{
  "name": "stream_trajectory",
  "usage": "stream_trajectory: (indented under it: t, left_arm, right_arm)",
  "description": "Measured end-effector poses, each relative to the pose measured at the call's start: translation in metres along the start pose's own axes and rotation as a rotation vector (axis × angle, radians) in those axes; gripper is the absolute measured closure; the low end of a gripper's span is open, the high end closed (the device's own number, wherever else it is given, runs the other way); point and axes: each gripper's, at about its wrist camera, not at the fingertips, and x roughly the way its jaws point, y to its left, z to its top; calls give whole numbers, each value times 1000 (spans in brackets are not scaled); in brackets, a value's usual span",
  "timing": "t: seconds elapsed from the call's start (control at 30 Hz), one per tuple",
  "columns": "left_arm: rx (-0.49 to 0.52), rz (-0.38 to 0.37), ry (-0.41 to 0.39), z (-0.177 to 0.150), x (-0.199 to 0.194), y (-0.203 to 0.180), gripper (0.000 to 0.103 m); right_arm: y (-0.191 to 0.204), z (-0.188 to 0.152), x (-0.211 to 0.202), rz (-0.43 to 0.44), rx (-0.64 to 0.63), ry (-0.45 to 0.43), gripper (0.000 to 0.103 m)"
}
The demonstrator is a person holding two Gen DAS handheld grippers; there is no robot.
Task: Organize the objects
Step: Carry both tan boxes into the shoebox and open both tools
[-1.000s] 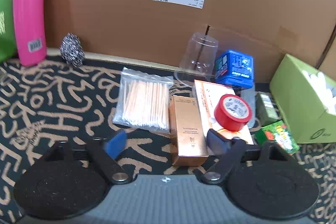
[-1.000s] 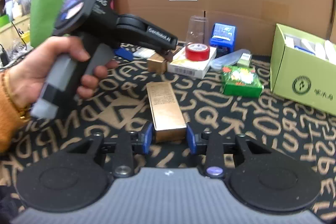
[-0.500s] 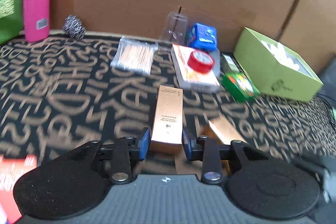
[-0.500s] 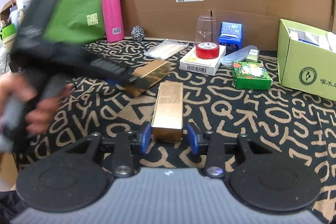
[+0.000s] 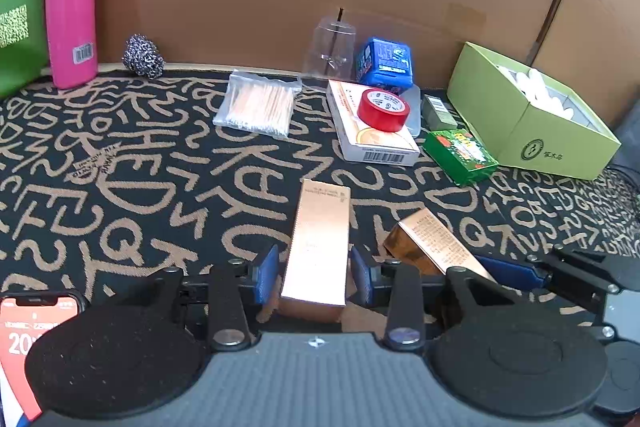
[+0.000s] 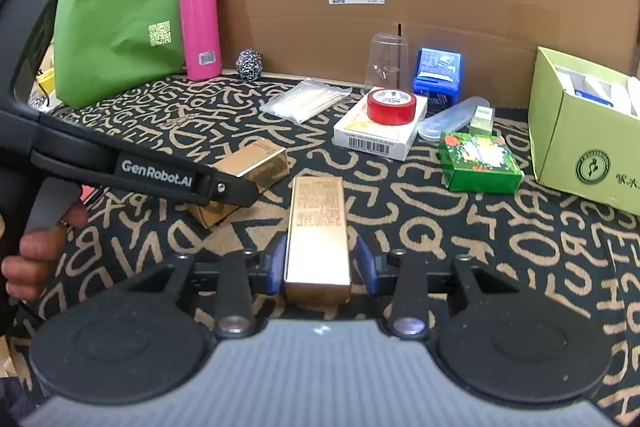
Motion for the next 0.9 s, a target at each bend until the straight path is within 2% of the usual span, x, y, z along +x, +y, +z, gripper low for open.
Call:
stream_trajectory:
  t: [0.03,0.07,0.17,0.2,0.23,0.27,0.33,0.47,0.6,0.77,0.9]
  left_arm:
    - [-3,4,-4,0,1,0,49]
    - [-7,9,-6,1,2,0,46]
    - [16,20,-12,3,5,-3,46]
    - [33,28,-13,2,7,-6,50]
    - [54,40,-15,2,7,-8,64]
    - [69,43,-13,2,7,-10,69]
    - [59,34,-8,2,6,-9,71]
    - [27,-27,5,5,-1,-12,71]
    - [58,-83,-22,15,-9,-31,71]
    - [125,-186,-83,47,-16,-70,71]
    - [216,-274,-141,73,-21,-114,71]
  right_arm:
    - [0,1,0,1,-3,-5,66]
    - [1,1,1,3,-4,-8,66]
    - [-1,2,4,7,10,-7,66]
    - [-3,2,6,13,18,-3,66]
    - [-4,0,7,19,27,2,69]
    - [-5,0,7,22,31,-2,72]
    - [-6,-1,4,23,32,-11,72]
    - [-13,-3,-4,31,46,-25,72]
    - [-30,1,-24,3,64,-75,72]
    - [-61,15,-58,-107,54,-159,72]
    - [-94,28,-85,-218,55,-223,72]
